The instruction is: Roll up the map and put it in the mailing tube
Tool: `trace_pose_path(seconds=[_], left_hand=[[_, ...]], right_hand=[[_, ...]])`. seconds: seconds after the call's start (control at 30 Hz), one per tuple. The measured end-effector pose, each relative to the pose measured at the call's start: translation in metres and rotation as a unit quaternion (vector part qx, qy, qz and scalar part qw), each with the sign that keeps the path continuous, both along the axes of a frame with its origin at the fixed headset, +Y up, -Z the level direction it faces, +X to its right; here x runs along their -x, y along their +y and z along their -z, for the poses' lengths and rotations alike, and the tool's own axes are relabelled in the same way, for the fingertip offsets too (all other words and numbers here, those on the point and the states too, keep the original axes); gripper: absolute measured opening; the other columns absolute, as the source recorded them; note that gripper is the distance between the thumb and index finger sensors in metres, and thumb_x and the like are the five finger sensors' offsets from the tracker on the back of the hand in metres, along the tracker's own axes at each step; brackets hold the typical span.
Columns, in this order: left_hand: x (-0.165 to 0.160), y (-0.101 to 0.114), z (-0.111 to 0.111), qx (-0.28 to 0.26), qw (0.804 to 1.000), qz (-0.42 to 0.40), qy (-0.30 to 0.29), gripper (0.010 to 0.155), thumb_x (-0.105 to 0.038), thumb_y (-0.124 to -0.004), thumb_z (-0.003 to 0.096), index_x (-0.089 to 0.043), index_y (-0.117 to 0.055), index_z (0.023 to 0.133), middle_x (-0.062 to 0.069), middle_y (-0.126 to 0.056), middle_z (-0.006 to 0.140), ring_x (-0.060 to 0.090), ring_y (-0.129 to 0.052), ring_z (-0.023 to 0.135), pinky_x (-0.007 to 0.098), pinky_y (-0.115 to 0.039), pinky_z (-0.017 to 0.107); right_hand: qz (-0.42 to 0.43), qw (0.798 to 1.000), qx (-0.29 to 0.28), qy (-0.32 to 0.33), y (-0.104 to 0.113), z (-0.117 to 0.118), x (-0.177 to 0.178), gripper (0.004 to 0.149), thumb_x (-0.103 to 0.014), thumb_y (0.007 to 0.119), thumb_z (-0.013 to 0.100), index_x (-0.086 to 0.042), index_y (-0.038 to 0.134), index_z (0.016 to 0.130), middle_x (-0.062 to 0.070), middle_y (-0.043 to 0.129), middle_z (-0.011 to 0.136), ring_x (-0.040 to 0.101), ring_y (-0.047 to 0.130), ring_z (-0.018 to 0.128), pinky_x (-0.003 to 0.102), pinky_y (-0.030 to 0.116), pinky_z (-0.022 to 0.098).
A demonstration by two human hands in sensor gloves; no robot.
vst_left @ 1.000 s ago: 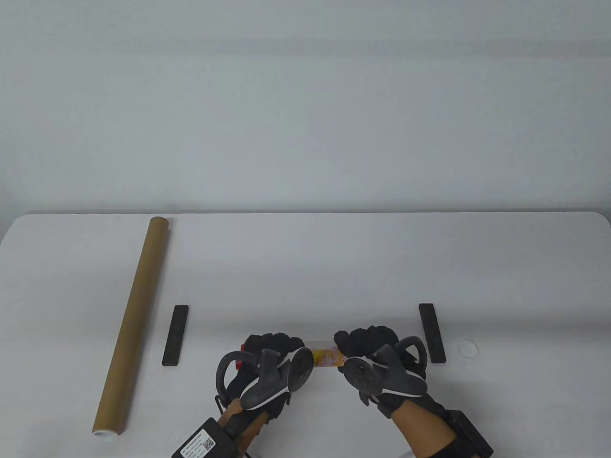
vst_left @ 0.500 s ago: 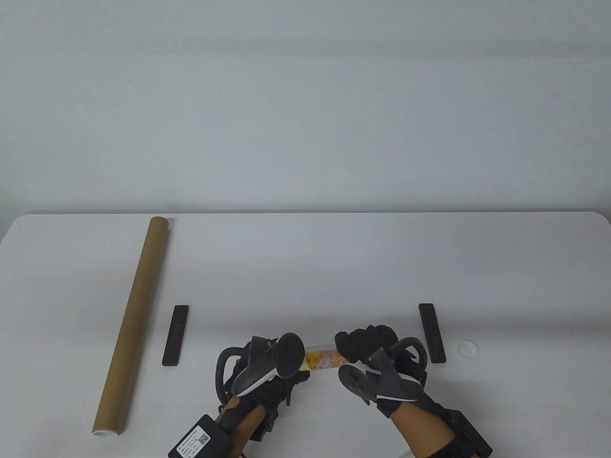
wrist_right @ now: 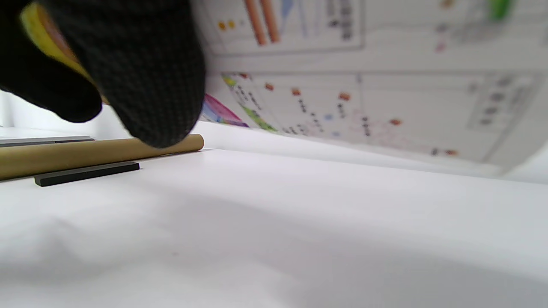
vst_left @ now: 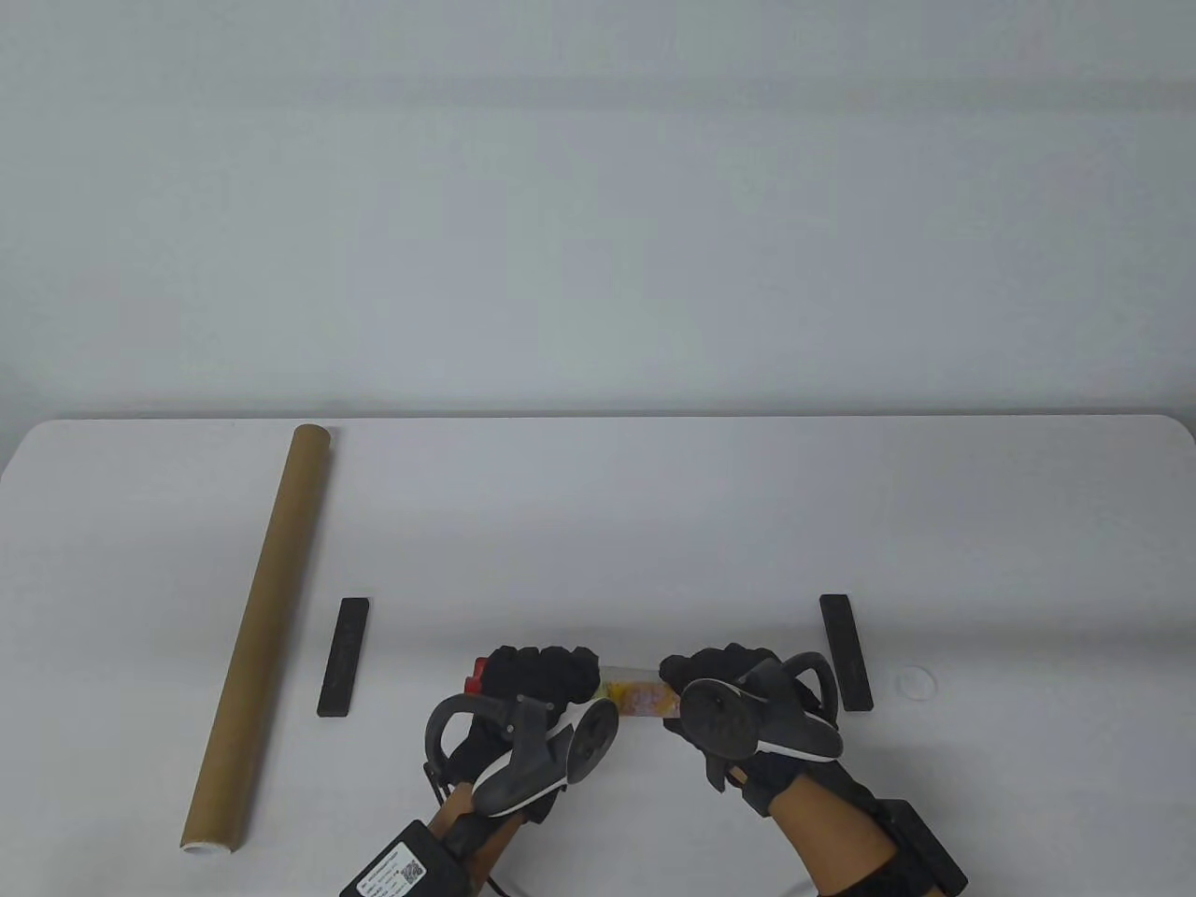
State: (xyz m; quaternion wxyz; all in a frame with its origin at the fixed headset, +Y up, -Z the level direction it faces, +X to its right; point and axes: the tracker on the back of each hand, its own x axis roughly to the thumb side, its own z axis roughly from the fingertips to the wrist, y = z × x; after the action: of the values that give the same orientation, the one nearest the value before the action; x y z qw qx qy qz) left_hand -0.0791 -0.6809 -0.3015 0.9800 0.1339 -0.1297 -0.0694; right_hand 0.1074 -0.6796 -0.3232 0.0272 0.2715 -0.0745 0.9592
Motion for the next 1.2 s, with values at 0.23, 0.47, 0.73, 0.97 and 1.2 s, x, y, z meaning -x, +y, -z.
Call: trace_pose_path(seconds=[0.23,0.47,0.73,0.97,1.2], left_hand=[[0.002,0.001,0.004,0.052,0.999,-0.010,0.007,0.048,-0.063,-0.095,0.0296,-0.041,-0.089,0.072,-0.010,-0.098,0.058,0.013,-0.104,0.052,0.037,-0.081,0.061],[0.010,-0.004,0.014,0.159,0.985,-0.061,0.021,0.048,-0.062,-0.095,0.0303,-0.041,-0.089,0.073,-0.010,-0.098,0.058,0.013,-0.104,0.051,0.037,-0.081,0.061],[0.014,-0.009,0.020,0.216,0.972,-0.090,0.018,0.048,-0.062,-0.095,0.0309,-0.041,-0.089,0.073,-0.010,-0.098,0.059,0.014,-0.103,0.052,0.037,-0.080,0.062],[0.008,-0.006,0.012,0.135,0.989,-0.051,0.019,0.054,-0.063,-0.094,0.0307,-0.040,-0.086,0.079,-0.008,-0.097,0.067,0.016,-0.103,0.060,0.039,-0.079,0.064],[0.003,-0.001,0.003,0.036,0.999,-0.016,0.006,0.054,-0.063,-0.095,0.0292,-0.040,-0.088,0.077,-0.009,-0.098,0.064,0.016,-0.104,0.058,0.038,-0.079,0.063]], right_hand=[[-0.011,1.000,-0.024,0.003,-0.002,-0.003,0.002,0.060,-0.042,0.098,0.043,-0.011,0.085,0.092,0.006,0.093,0.067,0.031,0.099,0.053,0.058,0.076,0.052],[-0.057,0.995,-0.082,0.009,0.000,-0.011,0.008,0.064,-0.043,0.097,0.042,-0.012,0.082,0.096,0.007,0.091,0.074,0.034,0.096,0.061,0.061,0.072,0.057],[-0.075,0.993,-0.088,0.012,-0.001,-0.011,0.011,0.058,-0.042,0.098,0.042,-0.013,0.086,0.091,0.004,0.093,0.067,0.030,0.099,0.053,0.057,0.076,0.054],[-0.062,0.996,-0.066,0.005,-0.001,-0.008,0.009,0.055,-0.041,0.097,0.043,-0.012,0.087,0.089,0.004,0.094,0.064,0.029,0.099,0.049,0.057,0.078,0.051],[-0.011,1.000,-0.011,0.005,-0.002,-0.002,0.002,0.055,-0.041,0.097,0.044,-0.011,0.087,0.088,0.005,0.094,0.063,0.030,0.099,0.047,0.057,0.079,0.049]])
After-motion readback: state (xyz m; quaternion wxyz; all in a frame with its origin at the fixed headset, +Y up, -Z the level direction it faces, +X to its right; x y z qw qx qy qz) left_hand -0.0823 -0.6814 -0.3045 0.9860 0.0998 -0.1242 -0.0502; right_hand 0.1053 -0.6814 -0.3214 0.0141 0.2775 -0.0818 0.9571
